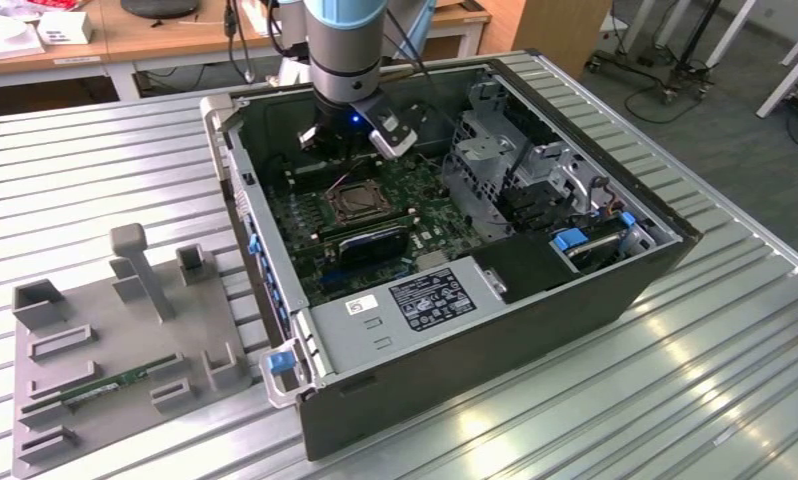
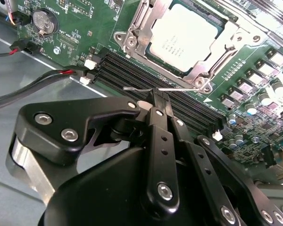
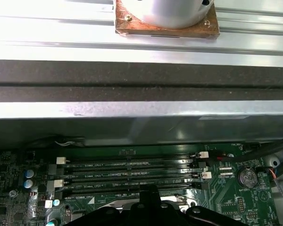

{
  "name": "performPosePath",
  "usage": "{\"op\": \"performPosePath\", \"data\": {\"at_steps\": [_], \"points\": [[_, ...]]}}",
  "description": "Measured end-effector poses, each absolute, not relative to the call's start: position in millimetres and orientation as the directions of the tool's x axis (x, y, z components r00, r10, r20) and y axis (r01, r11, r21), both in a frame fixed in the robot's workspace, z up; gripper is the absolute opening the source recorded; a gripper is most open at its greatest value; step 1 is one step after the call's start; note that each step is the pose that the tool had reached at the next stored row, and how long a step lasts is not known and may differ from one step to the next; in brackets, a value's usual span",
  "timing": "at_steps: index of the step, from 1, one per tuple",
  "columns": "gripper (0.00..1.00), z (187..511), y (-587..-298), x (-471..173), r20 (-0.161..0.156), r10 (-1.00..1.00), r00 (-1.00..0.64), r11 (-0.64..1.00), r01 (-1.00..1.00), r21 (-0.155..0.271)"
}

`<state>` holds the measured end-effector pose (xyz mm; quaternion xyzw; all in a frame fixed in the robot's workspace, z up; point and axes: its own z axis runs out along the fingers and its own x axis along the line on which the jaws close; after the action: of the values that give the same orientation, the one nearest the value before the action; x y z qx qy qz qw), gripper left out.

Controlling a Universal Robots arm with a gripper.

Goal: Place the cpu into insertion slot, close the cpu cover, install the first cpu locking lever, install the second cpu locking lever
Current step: 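Install the second cpu locking lever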

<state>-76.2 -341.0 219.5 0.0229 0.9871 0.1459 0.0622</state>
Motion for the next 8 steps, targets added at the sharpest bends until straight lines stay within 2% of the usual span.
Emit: {"op": "performPosePath", "data": {"at_steps": [8], "points": [[0.11,216.6,-340.9,-76.3,-0.116,0.063,-0.991,0.956,0.027,0.291]]}}
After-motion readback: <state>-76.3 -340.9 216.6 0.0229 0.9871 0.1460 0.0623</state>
